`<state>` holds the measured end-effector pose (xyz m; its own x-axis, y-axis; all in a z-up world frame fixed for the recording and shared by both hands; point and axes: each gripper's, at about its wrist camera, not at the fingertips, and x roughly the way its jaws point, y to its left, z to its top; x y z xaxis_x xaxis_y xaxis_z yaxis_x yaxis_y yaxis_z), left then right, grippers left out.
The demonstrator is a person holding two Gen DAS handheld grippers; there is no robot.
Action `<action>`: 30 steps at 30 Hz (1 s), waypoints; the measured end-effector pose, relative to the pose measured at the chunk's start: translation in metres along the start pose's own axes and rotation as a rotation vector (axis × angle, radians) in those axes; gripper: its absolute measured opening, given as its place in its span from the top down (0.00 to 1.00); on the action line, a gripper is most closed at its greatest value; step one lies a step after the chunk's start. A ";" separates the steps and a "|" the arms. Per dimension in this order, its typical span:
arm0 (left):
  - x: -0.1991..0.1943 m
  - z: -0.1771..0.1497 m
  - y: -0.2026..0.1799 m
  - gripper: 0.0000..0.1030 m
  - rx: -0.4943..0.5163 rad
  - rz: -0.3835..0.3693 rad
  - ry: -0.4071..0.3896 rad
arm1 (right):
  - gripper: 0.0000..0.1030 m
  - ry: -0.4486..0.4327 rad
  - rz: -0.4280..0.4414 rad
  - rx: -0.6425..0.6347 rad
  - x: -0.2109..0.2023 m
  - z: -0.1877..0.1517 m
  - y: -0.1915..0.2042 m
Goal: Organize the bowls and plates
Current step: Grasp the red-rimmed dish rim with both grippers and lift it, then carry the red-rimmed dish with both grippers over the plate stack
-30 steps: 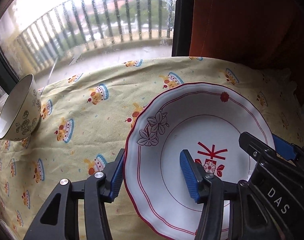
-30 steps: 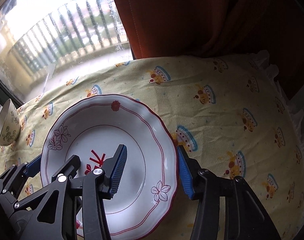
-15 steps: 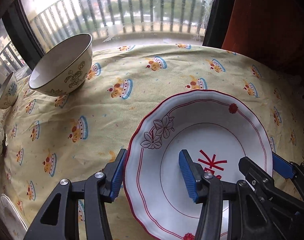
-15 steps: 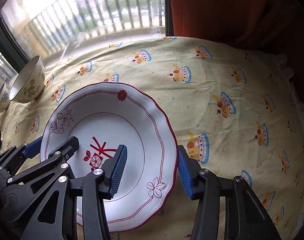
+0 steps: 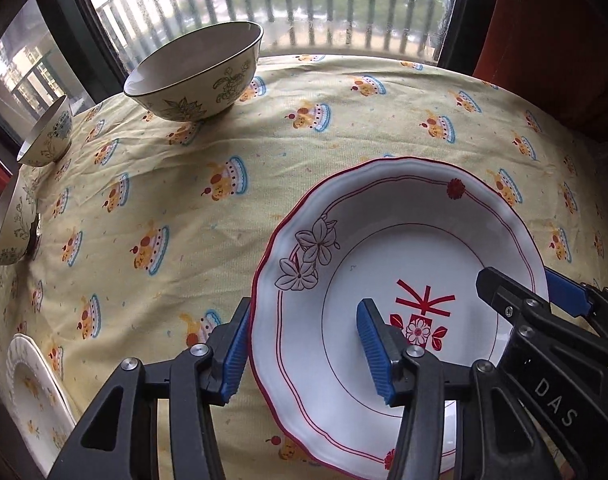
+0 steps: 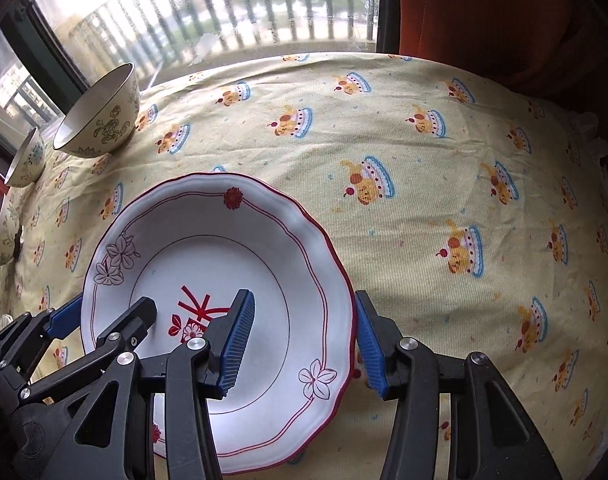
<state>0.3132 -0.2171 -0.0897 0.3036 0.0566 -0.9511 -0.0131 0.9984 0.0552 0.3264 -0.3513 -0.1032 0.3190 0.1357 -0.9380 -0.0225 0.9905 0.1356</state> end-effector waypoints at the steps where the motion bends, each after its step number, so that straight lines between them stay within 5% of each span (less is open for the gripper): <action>1: 0.001 0.000 0.002 0.50 -0.010 -0.004 0.002 | 0.48 0.008 -0.001 -0.009 0.003 0.003 0.001; 15: -0.011 0.000 0.012 0.50 -0.046 -0.004 -0.011 | 0.50 0.025 -0.062 -0.045 0.000 -0.001 0.011; 30: -0.061 -0.022 0.079 0.50 -0.077 -0.061 -0.068 | 0.50 -0.042 -0.133 -0.044 -0.060 -0.022 0.077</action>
<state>0.2732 -0.1418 -0.0342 0.3705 -0.0022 -0.9288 -0.0651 0.9975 -0.0283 0.2845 -0.2821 -0.0440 0.3613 0.0034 -0.9324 -0.0186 0.9998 -0.0035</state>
